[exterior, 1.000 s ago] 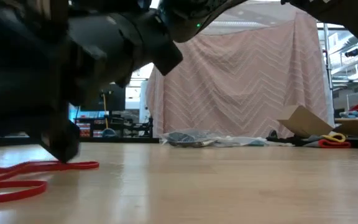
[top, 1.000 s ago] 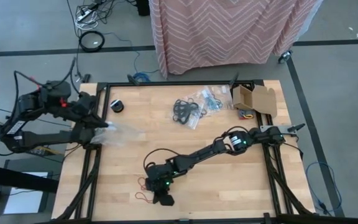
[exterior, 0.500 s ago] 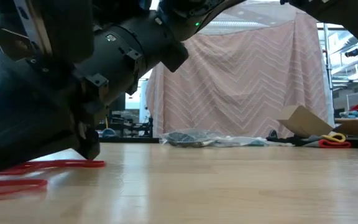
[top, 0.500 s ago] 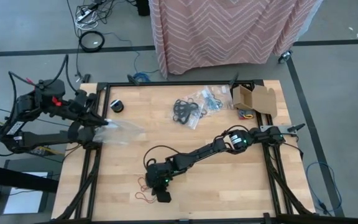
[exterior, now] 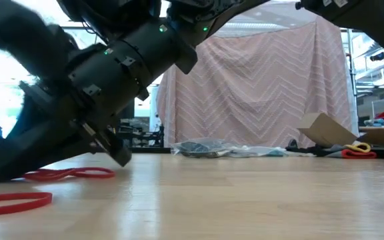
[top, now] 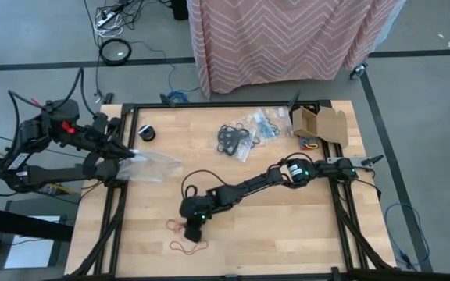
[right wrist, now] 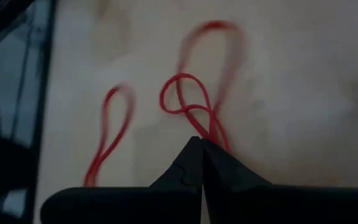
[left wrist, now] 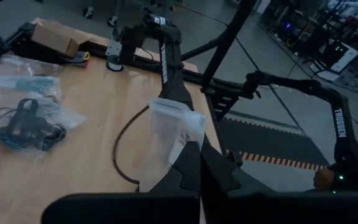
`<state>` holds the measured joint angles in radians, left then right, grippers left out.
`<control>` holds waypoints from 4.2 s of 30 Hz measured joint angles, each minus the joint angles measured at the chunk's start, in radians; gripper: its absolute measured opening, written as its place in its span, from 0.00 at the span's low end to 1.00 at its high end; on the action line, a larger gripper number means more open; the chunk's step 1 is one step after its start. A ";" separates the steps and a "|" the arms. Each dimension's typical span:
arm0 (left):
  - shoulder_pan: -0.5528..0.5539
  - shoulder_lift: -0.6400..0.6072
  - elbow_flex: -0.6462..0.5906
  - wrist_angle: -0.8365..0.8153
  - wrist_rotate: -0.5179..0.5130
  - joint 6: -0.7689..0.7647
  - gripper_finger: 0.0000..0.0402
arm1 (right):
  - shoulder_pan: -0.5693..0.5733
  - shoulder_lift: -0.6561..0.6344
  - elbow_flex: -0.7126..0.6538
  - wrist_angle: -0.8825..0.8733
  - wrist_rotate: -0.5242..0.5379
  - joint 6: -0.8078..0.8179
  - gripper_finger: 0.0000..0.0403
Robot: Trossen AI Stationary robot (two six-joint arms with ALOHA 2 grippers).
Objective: Sort rubber bands
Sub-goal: Prepare the red rubber bands to the center of the table
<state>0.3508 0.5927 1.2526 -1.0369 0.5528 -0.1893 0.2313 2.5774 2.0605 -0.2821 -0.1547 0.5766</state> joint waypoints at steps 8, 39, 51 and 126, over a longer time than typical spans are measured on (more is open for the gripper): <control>0.000 -0.052 0.000 0.001 -0.007 -0.032 0.00 | -0.040 -0.010 0.000 -0.079 0.223 0.218 0.00; 0.000 -0.091 0.001 -0.013 -0.066 -0.029 0.00 | 0.033 -0.094 -0.007 0.002 -0.259 -0.152 0.00; 0.000 -0.091 0.001 -0.007 -0.066 -0.039 0.00 | 0.121 -0.089 -0.041 -0.203 -0.323 -0.529 0.00; 0.001 -0.118 0.000 -0.171 -0.138 0.020 0.00 | -0.185 -0.179 -0.054 -0.257 0.005 -0.414 0.51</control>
<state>0.3515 0.4750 1.2526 -1.2076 0.4153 -0.1692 0.0467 2.3985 2.0064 -0.5389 -0.1498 0.1622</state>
